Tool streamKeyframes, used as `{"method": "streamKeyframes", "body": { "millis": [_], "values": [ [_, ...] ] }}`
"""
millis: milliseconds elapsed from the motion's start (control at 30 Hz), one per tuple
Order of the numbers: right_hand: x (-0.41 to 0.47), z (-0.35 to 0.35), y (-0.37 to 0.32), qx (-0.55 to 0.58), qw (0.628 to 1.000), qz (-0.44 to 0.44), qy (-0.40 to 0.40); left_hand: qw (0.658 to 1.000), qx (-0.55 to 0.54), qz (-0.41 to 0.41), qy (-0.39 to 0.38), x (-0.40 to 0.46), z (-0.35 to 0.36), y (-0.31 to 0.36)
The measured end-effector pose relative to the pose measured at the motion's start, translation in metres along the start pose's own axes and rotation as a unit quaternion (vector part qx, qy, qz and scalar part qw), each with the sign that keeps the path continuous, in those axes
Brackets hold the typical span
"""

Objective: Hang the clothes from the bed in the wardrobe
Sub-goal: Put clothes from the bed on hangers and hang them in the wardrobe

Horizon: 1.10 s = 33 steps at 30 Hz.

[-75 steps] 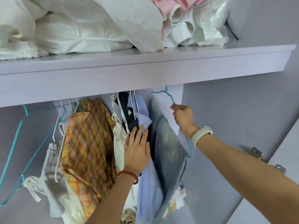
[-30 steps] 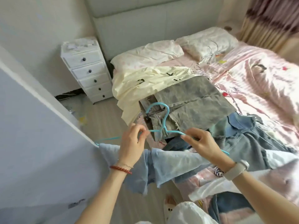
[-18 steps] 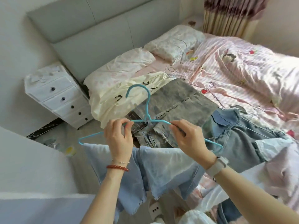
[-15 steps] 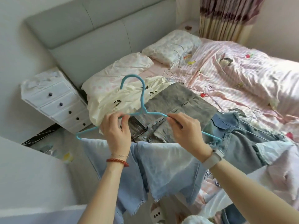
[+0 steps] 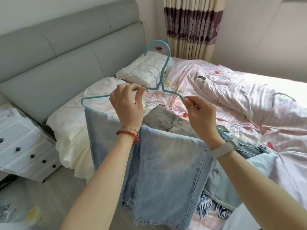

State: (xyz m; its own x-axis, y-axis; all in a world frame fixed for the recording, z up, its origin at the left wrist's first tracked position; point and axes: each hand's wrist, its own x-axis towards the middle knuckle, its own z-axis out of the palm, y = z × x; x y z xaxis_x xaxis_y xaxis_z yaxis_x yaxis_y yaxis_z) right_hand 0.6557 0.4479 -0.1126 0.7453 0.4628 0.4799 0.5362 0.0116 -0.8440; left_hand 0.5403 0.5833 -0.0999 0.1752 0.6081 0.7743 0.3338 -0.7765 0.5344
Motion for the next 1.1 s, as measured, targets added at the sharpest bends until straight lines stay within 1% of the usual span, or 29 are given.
{"method": "streamKeyframes", "body": {
  "millis": [100, 167, 267, 367, 433, 467, 567, 633, 667, 700, 767, 867, 1000, 1067, 1100],
  "values": [
    [0.049, -0.003, 0.036, -0.006, 0.999, 0.024, 0.024, 1.000, -0.009, 0.002, -0.007, 0.021, 0.067, 0.001],
    [0.080, -0.004, 0.068, -0.013, 0.998, 0.046, 0.039, 0.999, 0.004, 0.007, -0.031, 0.032, 0.114, -0.003],
    [0.120, 0.000, 0.128, -0.028, 0.994, 0.084, 0.058, 0.993, 0.035, 0.012, -0.115, 0.038, 0.188, -0.016],
    [0.145, 0.018, 0.200, -0.057, 0.988, 0.138, 0.044, 0.967, 0.100, -0.001, -0.236, 0.012, 0.254, -0.044],
    [0.152, 0.034, 0.251, -0.082, 0.979, 0.187, 0.019, 0.935, 0.140, -0.043, -0.324, -0.024, 0.279, -0.070],
    [0.154, 0.041, 0.276, -0.099, 0.973, 0.209, 0.011, 0.913, 0.160, -0.067, -0.369, -0.045, 0.285, -0.085],
    [0.159, 0.056, 0.350, -0.147, 0.955, 0.257, -0.002, 0.828, 0.219, -0.124, -0.501, -0.110, 0.289, -0.127],
    [0.161, 0.065, 0.392, -0.182, 0.940, 0.288, -0.023, 0.772, 0.244, -0.151, -0.567, -0.144, 0.287, -0.149],
    [0.162, 0.069, 0.410, -0.201, 0.932, 0.299, -0.037, 0.751, 0.253, -0.159, -0.589, -0.157, 0.288, -0.158],
    [0.162, 0.073, 0.427, -0.220, 0.924, 0.309, -0.052, 0.737, 0.257, -0.164, -0.603, -0.167, 0.290, -0.165],
    [0.164, 0.079, 0.454, -0.245, 0.910, 0.328, -0.071, 0.728, 0.256, -0.172, -0.612, -0.177, 0.298, -0.174],
    [0.170, 0.086, 0.479, -0.247, 0.905, 0.338, -0.075, 0.728, 0.256, -0.159, -0.616, -0.177, 0.315, -0.182],
    [0.176, 0.086, 0.492, -0.237, 0.909, 0.338, -0.051, 0.736, 0.251, -0.138, -0.614, -0.169, 0.332, -0.184],
    [0.173, 0.085, 0.494, -0.248, 0.905, 0.338, -0.067, 0.738, 0.250, -0.133, -0.613, -0.171, 0.335, -0.182],
    [0.169, 0.086, 0.494, -0.251, 0.905, 0.333, -0.089, 0.733, 0.252, -0.135, -0.617, -0.174, 0.336, -0.182]
  ]
}}
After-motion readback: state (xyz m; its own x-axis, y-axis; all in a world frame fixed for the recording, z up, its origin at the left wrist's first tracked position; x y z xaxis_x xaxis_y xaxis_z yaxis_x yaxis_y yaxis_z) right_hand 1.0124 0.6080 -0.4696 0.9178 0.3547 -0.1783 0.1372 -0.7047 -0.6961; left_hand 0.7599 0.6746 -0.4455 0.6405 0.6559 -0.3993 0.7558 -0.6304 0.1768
